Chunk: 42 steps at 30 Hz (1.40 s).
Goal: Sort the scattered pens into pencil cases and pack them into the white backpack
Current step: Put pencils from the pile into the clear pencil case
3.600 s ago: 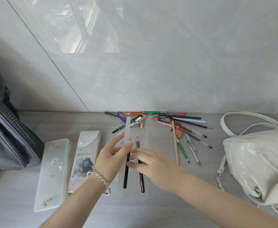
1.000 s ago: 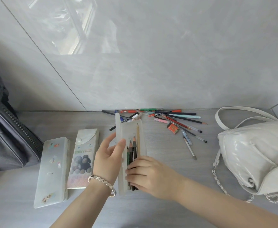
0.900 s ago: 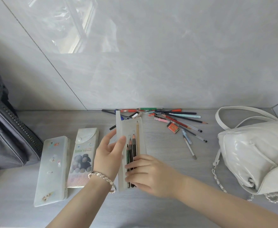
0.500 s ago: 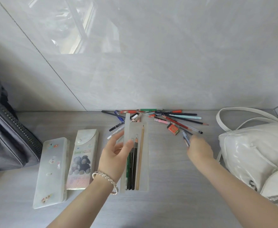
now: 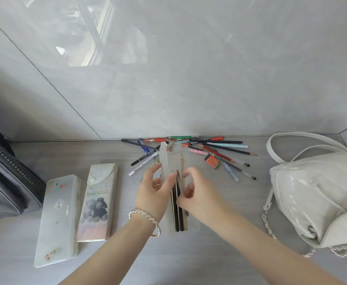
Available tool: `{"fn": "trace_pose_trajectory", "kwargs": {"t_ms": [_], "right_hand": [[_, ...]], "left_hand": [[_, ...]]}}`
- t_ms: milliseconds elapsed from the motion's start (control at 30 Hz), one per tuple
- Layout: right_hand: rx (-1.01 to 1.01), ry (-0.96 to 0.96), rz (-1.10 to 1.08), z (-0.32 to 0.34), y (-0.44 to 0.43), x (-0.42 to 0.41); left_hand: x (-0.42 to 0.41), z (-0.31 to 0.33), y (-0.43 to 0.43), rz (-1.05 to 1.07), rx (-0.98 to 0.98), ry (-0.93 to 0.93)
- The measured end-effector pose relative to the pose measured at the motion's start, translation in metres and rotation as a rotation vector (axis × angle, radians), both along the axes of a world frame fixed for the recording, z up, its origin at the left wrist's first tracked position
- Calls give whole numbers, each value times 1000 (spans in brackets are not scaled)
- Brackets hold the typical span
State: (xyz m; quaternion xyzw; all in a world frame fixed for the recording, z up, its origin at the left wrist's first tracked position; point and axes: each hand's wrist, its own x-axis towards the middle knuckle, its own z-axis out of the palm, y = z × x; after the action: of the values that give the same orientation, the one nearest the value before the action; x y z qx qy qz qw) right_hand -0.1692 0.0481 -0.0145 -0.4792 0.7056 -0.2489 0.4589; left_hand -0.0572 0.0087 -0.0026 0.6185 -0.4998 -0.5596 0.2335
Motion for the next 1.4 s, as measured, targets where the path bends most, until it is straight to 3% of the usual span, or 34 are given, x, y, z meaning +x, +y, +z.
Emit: {"fn": "trace_pose_trajectory", "kwargs": {"t_ms": [100, 267, 367, 467, 567, 700, 867, 1400], "right_hand": [[-35, 91, 97, 2, 0, 3], [-206, 219, -245, -18, -33, -53], [-74, 425, -311, -48, -63, -107], [79, 631, -173, -72, -77, -142], [198, 849, 98, -85, -81, -153], [187, 999, 291, -86, -82, -153], [25, 922, 327, -81, -84, -151], [118, 880, 405, -88, -103, -144]], "left_hand": [[-5, 2, -3, 27, -10, 37], [-7, 1, -15, 46, 12, 46], [-10, 0, -24, 32, 24, 40], [-12, -1, -31, 25, 29, 39], [-13, 0, -40, 44, 15, 35], [-8, -2, -47, 69, 10, 9], [-1, -4, -51, 76, 13, -22], [18, 0, -35, 99, 27, -59]]}}
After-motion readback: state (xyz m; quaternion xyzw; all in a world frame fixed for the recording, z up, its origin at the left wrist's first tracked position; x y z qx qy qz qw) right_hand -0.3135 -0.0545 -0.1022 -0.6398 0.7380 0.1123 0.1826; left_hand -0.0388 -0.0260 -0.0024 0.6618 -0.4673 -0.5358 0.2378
